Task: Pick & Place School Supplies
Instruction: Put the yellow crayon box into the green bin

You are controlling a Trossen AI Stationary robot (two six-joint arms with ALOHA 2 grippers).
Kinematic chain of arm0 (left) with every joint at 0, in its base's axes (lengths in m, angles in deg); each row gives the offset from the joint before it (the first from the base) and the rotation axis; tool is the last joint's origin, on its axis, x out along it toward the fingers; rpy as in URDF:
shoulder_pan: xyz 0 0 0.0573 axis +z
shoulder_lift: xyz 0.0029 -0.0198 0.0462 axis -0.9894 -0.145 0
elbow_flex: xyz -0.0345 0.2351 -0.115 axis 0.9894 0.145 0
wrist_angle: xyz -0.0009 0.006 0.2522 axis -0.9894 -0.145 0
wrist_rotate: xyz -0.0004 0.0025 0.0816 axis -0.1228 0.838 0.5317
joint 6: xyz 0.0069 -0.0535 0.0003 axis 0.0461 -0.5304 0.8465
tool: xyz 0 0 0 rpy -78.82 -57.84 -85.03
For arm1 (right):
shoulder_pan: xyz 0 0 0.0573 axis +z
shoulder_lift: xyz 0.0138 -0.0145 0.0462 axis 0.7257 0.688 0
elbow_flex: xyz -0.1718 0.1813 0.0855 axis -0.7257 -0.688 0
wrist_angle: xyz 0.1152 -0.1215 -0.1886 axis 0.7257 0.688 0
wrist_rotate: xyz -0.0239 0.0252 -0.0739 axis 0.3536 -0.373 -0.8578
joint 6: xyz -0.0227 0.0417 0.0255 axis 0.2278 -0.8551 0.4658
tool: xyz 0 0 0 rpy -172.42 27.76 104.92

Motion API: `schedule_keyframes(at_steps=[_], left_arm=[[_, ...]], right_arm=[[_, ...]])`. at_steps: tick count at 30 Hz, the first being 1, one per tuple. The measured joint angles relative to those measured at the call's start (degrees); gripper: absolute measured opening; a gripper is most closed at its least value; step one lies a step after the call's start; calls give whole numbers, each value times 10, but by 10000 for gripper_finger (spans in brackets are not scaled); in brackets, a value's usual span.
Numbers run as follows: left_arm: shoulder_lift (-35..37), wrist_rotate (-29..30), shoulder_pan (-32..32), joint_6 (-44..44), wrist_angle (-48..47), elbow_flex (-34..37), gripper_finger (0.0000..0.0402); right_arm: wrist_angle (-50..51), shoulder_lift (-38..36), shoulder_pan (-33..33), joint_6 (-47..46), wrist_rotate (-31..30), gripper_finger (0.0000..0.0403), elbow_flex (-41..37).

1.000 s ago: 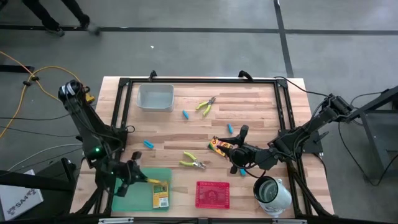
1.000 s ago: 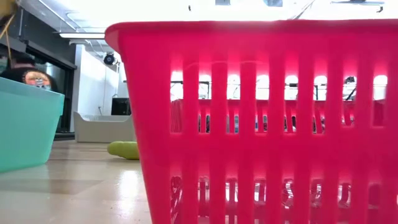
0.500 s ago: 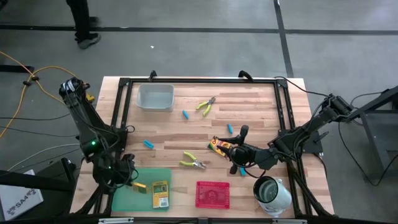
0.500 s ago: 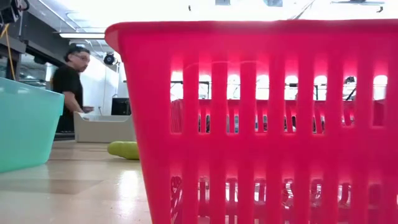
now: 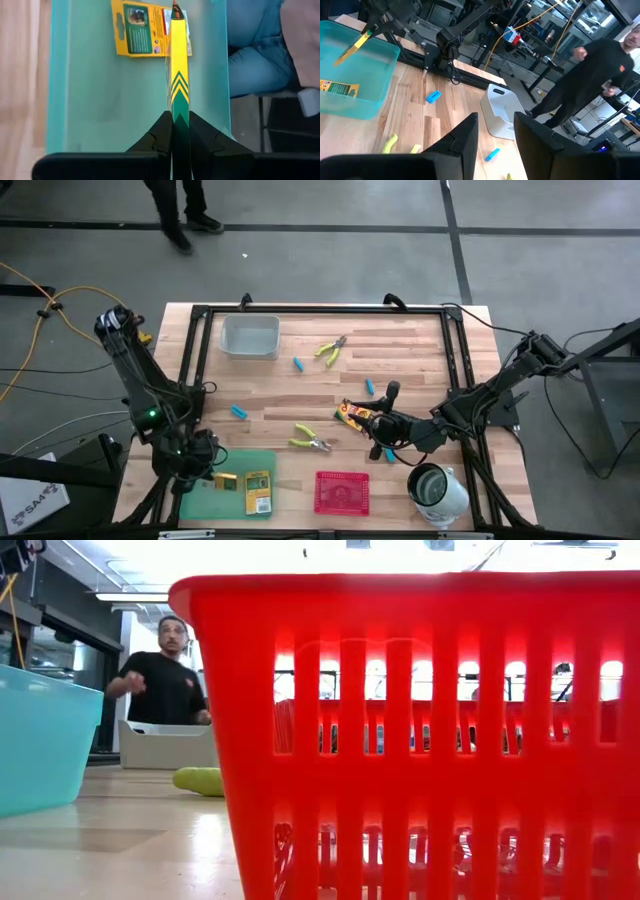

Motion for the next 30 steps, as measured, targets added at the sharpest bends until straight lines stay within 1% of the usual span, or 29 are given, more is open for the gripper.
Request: schedule_keyframes(at_steps=[3,6,10,16,21,27,30], left_arm=[[-22,-19,0,-26,21,0,28],[-44,-28,0,-25,61,0,28],[-61,-38,0,-41,86,0,28],[-65,-54,0,-74,90,0,28],[-65,-54,-6,-100,91,0,28],[-68,-49,-6,-118,124,0,28],[-80,-49,-6,-119,134,0,28]], right_arm=[[0,0,0,0,0,118,0],[0,0,0,0,0,118,0],[0,0,0,0,0,118,0],[0,0,1,0,1,118,0],[1,0,1,1,1,118,0],[5,0,1,1,1,118,0],[5,0,1,1,2,118,0]])
